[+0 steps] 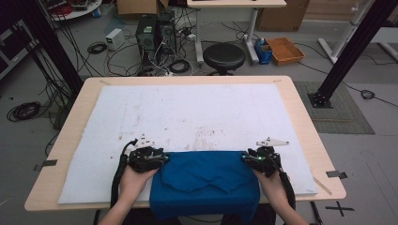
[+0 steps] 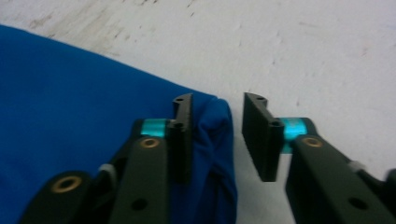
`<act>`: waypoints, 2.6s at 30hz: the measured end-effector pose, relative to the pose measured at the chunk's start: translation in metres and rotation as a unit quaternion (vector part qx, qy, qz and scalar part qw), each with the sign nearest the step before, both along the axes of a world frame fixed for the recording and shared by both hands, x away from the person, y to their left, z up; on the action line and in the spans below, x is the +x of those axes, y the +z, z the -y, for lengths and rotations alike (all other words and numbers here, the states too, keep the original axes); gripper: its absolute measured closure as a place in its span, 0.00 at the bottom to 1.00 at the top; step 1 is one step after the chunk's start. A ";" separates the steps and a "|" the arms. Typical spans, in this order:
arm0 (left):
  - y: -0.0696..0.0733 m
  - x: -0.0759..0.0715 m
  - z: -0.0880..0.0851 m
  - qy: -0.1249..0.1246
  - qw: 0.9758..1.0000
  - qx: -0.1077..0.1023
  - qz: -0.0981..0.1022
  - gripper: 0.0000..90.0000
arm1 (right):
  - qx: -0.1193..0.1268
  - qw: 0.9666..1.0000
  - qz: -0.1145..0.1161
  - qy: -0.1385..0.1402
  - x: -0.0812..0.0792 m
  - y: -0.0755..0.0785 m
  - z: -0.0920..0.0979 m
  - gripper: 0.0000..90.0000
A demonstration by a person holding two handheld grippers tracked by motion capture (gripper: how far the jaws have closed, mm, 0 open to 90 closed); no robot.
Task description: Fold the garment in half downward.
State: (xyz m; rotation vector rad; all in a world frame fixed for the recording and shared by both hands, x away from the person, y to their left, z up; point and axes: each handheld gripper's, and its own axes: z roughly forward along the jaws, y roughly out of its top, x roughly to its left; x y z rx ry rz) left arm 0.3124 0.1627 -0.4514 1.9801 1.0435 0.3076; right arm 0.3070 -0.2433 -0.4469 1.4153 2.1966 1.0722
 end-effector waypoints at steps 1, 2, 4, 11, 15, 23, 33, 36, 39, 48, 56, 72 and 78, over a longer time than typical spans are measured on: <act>0.000 0.000 0.001 -0.004 1.000 -0.001 0.001 0.79 | 0.005 1.000 -0.004 0.005 -0.001 0.000 0.000 0.84; 0.000 -0.001 0.002 -0.008 1.000 0.002 0.003 0.82 | 0.001 1.000 0.000 0.007 -0.001 0.000 -0.001 0.85; 0.000 -0.001 0.002 -0.010 1.000 -0.003 0.002 0.86 | 0.001 1.000 0.001 0.011 -0.002 0.000 0.000 0.88; 0.000 -0.002 -0.001 -0.011 1.000 -0.010 0.006 0.92 | -0.003 1.000 0.021 0.015 -0.005 0.001 0.002 0.93; 0.002 -0.002 -0.002 -0.003 1.000 -0.005 0.021 0.93 | -0.010 0.999 0.040 0.005 -0.005 0.006 0.003 0.93; 0.008 0.007 0.000 0.007 0.999 0.001 0.040 0.93 | -0.035 0.997 0.064 0.002 0.004 0.010 -0.004 0.93; 0.017 0.045 -0.001 0.041 0.997 0.013 0.063 0.93 | -0.033 0.996 0.088 -0.004 0.043 0.019 -0.010 0.93; 0.017 0.055 -0.001 0.050 0.997 0.012 0.059 0.93 | -0.036 0.995 0.088 -0.005 0.055 0.019 -0.012 0.93; 0.019 0.068 0.000 0.056 0.996 0.021 0.066 0.93 | -0.035 0.995 0.088 -0.008 0.067 0.020 -0.015 0.93; 0.013 0.092 -0.001 0.084 0.994 0.027 0.064 0.93 | -0.041 0.995 0.089 -0.018 0.093 0.019 -0.022 0.93; 0.003 0.100 0.000 0.080 0.994 0.051 0.061 0.93 | -0.060 0.995 0.079 -0.019 0.109 0.008 -0.028 0.93; 0.030 0.061 -0.008 0.094 0.992 0.037 0.074 0.57 | -0.047 0.994 0.090 -0.043 0.085 0.026 -0.016 0.66; 0.020 0.034 -0.012 0.083 0.996 0.006 0.030 0.60 | -0.040 0.995 0.085 -0.030 0.056 0.030 -0.012 0.70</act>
